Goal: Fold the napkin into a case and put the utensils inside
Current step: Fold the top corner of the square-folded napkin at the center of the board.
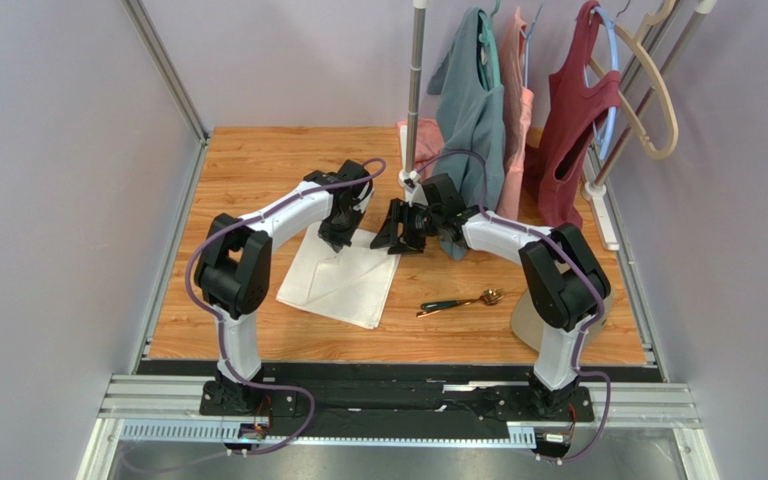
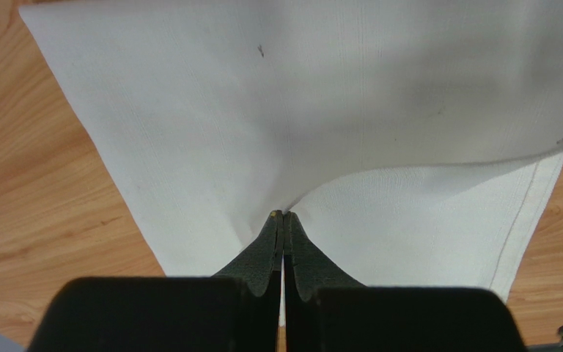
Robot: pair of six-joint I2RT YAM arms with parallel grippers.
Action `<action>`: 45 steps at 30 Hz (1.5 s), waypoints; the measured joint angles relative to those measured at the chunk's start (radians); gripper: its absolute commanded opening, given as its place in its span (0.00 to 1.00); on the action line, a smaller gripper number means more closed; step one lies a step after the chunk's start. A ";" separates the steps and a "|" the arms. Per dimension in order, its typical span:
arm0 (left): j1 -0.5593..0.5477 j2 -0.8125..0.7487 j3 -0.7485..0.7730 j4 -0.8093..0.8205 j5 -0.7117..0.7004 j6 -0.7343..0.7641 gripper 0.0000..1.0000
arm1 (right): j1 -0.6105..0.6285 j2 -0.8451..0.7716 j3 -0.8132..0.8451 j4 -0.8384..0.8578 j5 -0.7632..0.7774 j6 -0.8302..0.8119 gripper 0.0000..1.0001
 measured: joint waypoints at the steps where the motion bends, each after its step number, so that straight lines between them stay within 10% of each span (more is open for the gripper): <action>1: 0.001 0.021 0.026 -0.005 -0.004 0.008 0.00 | 0.005 0.014 0.018 0.004 -0.003 0.000 0.64; 45: 0.107 0.250 0.327 -0.109 -0.083 0.075 0.00 | 0.000 0.276 0.273 -0.030 -0.029 -0.027 0.63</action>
